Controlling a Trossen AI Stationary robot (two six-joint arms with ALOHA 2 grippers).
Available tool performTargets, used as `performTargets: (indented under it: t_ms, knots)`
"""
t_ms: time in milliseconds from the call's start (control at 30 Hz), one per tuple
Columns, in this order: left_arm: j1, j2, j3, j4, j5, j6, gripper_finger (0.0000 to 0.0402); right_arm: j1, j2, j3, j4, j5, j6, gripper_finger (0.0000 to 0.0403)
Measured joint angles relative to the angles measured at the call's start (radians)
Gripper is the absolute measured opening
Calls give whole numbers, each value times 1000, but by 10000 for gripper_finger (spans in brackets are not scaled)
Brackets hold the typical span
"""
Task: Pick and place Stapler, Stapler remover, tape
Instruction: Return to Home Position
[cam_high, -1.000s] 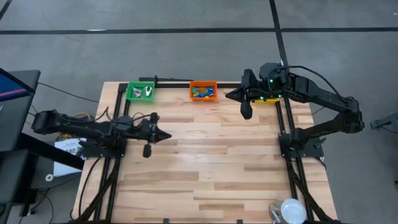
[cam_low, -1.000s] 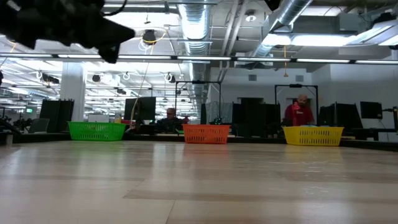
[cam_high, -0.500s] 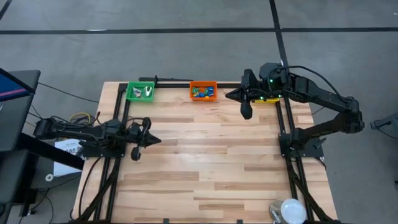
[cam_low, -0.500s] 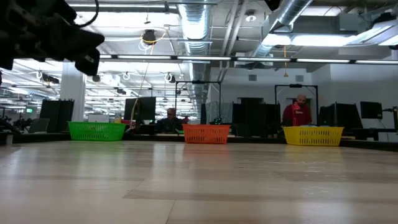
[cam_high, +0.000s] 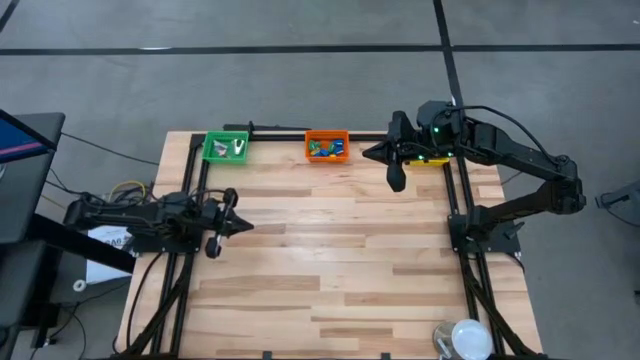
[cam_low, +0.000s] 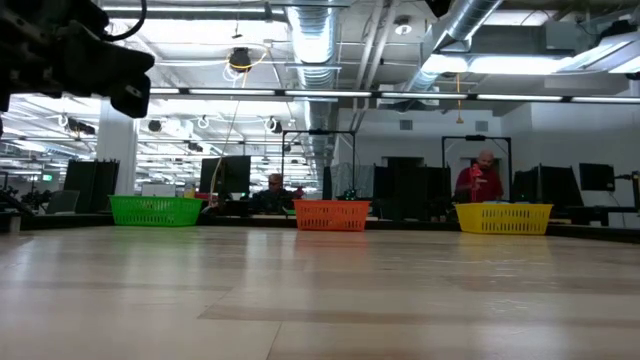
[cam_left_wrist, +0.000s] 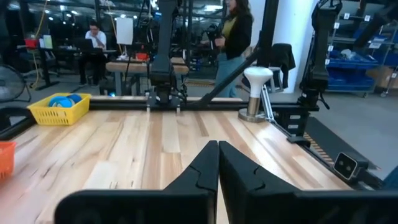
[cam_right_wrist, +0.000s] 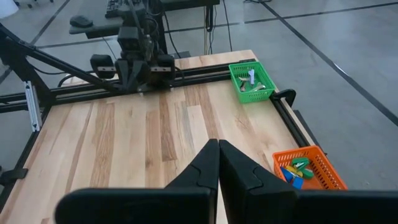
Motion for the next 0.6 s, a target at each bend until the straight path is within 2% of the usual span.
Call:
performTargets:
  t_ms: [367, 600]
  knots:
    - [0, -125, 0, -201, -42, 0, 3, 0, 0, 0, 0, 0, 0, 0]
    - [0, -180, 1, -205, -72, 30, 3, 0, 0, 0, 0, 0, 0, 0]
